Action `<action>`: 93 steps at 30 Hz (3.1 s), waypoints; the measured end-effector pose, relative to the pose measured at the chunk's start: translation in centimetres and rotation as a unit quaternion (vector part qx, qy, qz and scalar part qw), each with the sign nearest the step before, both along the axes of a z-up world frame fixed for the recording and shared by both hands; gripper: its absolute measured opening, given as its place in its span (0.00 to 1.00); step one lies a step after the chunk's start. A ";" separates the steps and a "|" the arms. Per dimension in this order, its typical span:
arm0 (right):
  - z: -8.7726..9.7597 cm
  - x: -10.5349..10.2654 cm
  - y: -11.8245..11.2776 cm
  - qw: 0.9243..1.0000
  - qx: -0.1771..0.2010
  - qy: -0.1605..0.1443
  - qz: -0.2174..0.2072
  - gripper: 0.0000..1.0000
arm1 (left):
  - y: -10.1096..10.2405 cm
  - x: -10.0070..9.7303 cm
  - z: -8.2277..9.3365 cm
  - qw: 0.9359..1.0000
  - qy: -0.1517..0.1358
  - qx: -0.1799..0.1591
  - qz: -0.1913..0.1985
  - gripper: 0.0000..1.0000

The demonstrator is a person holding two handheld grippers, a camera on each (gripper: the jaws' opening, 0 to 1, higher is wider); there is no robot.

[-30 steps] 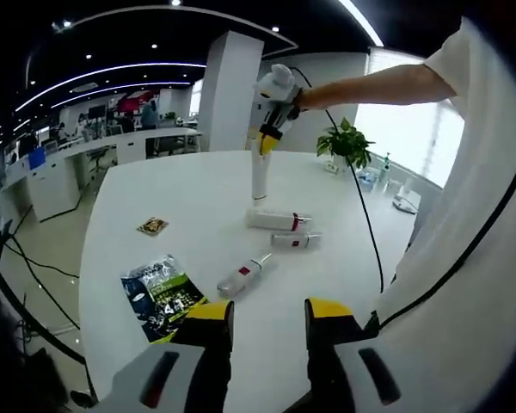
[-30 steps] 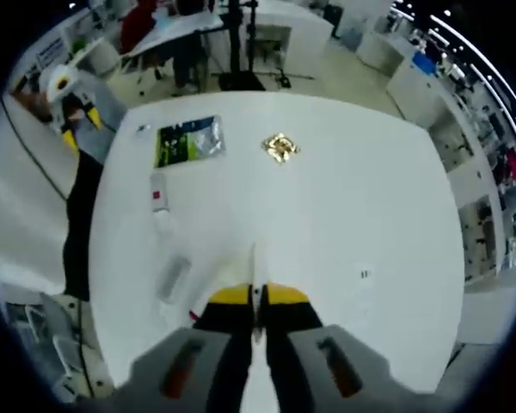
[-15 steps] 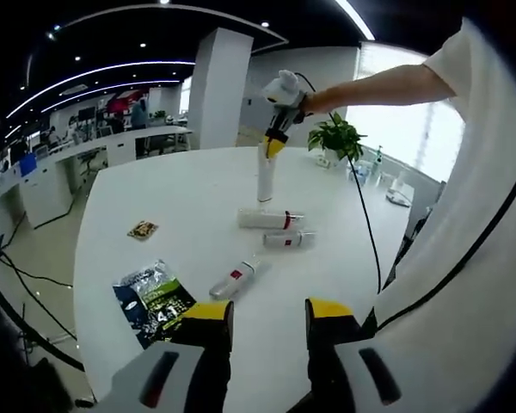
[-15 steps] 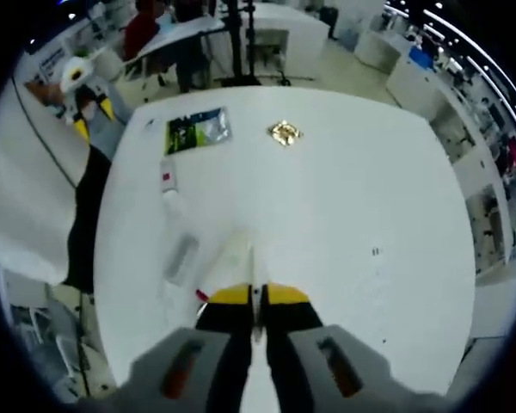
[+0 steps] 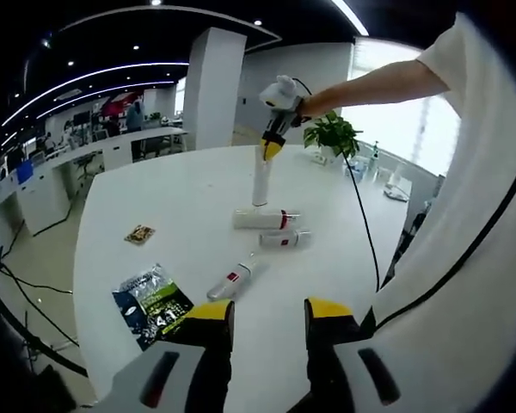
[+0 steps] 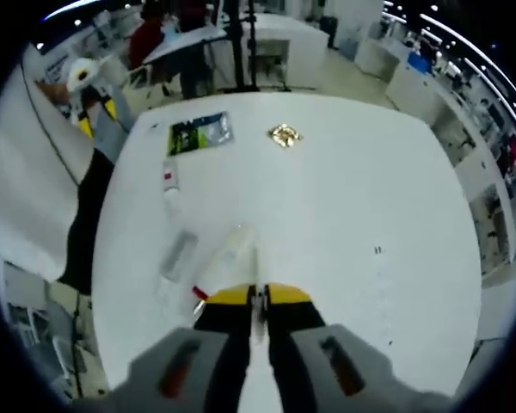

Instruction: Arrange the skincare products in the storage area until every visible bottle or jar stands upright without overlapping.

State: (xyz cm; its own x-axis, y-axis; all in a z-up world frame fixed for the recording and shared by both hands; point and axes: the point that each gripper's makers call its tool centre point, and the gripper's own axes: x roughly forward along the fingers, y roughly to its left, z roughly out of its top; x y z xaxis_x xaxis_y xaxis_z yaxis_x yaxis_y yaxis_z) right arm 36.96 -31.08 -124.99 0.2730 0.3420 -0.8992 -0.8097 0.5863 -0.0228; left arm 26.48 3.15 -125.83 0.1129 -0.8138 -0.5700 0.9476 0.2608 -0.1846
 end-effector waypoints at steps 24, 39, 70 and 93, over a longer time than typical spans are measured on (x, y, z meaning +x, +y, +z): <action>-2.1 -5.9 -3.4 0.936 0.161 -0.097 -0.296 0.63 | -2.9 -1.0 0.6 0.999 0.002 -0.004 -0.039 0.34; -9.6 -9.1 -0.5 0.902 0.171 -0.095 -0.386 0.57 | -5.3 -4.0 1.9 0.997 0.016 0.003 -0.073 0.35; -15.0 -4.9 3.7 0.951 0.069 -0.073 -0.294 0.28 | -2.1 -3.1 2.0 0.999 0.041 0.001 0.036 0.32; -12.6 -5.2 4.6 0.972 -0.007 -0.050 -0.230 0.25 | -3.9 -2.5 2.7 0.997 0.064 -0.040 0.028 0.30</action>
State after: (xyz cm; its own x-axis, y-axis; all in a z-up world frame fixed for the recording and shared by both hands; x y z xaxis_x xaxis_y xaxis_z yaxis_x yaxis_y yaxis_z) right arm 31.72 -26.48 -137.55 0.4796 0.1508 -0.8645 -0.4555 0.8848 -0.0983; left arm 24.01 -0.73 -123.11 0.0904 -0.8512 -0.5170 0.8996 0.2925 -0.3244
